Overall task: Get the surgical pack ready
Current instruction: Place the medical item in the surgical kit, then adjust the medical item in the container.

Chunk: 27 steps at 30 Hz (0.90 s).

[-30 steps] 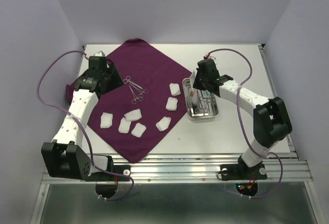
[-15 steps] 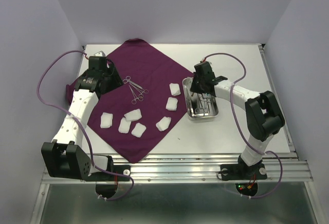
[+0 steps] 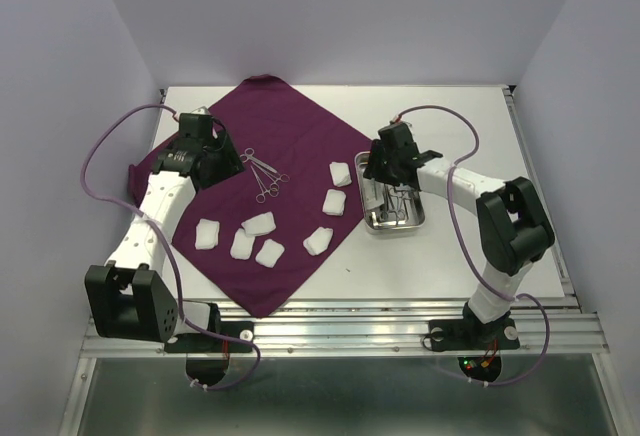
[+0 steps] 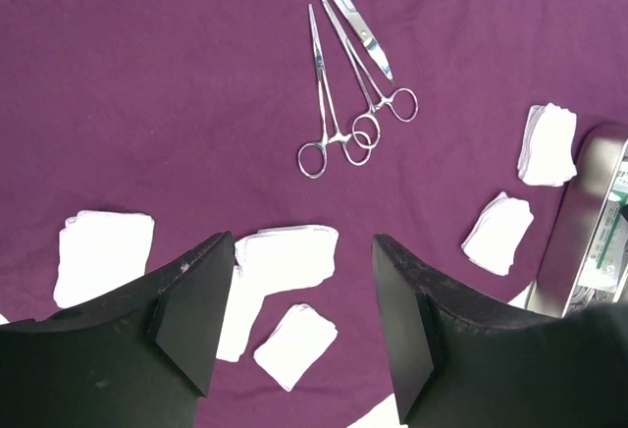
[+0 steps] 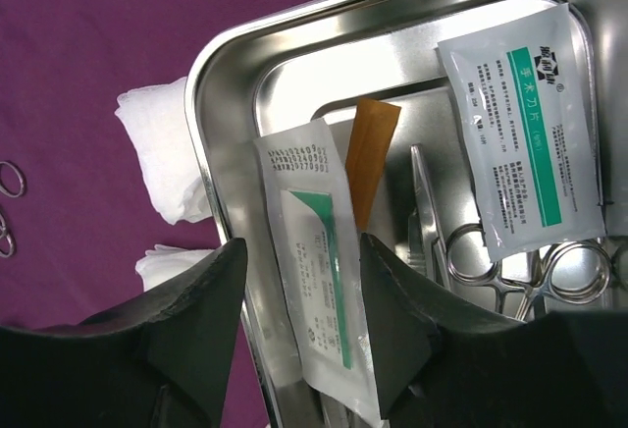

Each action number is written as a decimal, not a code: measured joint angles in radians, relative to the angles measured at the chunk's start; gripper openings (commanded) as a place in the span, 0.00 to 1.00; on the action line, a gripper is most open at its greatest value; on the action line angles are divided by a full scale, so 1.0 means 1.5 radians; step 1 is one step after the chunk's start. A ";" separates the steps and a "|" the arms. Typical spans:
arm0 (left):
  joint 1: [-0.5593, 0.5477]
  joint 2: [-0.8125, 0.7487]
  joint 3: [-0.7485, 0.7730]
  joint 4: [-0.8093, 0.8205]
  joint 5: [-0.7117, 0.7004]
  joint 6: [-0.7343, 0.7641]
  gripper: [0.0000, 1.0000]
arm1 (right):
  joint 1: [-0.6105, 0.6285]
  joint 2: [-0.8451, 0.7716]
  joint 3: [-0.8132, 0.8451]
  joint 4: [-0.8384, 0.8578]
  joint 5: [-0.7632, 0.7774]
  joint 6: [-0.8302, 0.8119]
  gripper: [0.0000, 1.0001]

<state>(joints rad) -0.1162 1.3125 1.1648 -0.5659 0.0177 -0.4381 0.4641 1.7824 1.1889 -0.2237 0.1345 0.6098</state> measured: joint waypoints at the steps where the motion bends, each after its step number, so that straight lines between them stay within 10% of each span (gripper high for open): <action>1: 0.000 0.003 0.000 0.000 0.000 0.000 0.69 | 0.000 -0.002 -0.001 -0.001 0.004 0.000 0.56; 14: -0.001 0.023 0.000 0.002 0.001 -0.001 0.69 | 0.000 -0.073 -0.039 -0.021 0.052 -0.018 0.23; 27: -0.015 0.040 0.000 0.014 0.005 -0.006 0.69 | 0.000 -0.016 -0.070 -0.008 0.000 -0.020 0.22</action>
<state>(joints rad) -0.1387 1.3720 1.1648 -0.5442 0.0257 -0.4465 0.4641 1.7592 1.0840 -0.2359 0.1349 0.5800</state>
